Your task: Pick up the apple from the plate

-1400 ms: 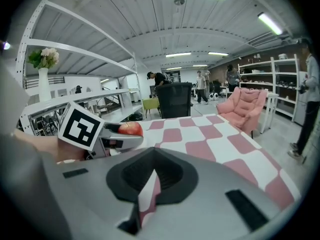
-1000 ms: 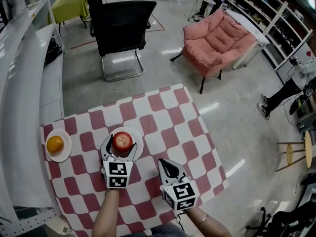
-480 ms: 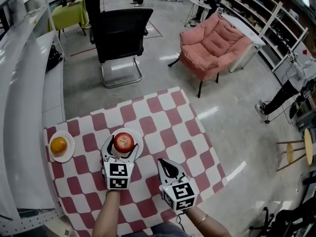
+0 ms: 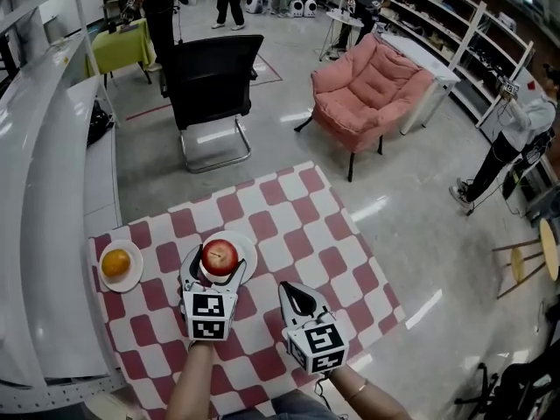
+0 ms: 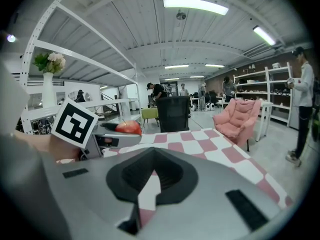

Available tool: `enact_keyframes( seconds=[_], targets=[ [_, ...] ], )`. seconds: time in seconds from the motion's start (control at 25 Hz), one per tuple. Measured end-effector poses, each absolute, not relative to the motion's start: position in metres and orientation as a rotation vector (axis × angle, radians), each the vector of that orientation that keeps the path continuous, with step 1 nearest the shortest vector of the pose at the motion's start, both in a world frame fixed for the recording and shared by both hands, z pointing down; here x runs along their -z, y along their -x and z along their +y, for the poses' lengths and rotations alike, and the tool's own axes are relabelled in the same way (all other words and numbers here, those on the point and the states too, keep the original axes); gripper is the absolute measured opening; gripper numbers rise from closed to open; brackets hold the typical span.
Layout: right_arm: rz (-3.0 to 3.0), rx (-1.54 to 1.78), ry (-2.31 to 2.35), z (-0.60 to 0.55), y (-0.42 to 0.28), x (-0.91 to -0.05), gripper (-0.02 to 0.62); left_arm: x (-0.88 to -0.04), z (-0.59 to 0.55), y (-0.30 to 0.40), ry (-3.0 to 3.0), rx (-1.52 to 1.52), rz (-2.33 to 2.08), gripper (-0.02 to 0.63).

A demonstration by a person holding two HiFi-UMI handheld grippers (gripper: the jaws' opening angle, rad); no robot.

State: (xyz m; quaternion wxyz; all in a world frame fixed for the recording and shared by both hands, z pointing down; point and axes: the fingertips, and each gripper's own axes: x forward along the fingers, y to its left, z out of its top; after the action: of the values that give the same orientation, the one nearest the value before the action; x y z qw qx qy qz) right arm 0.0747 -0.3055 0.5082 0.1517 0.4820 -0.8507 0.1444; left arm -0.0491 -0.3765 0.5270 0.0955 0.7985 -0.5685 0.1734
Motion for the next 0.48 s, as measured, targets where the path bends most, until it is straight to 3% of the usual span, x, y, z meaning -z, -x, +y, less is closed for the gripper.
enact_keyframes(
  seconds=[0.48],
  targets=[
    [-2.473, -0.336, -1.466, -0.283, -0.071, -0.472, 0.009, -0.484, -0.342, 0.049, -2.430, -0.455, -1.665, 0.407]
  ],
)
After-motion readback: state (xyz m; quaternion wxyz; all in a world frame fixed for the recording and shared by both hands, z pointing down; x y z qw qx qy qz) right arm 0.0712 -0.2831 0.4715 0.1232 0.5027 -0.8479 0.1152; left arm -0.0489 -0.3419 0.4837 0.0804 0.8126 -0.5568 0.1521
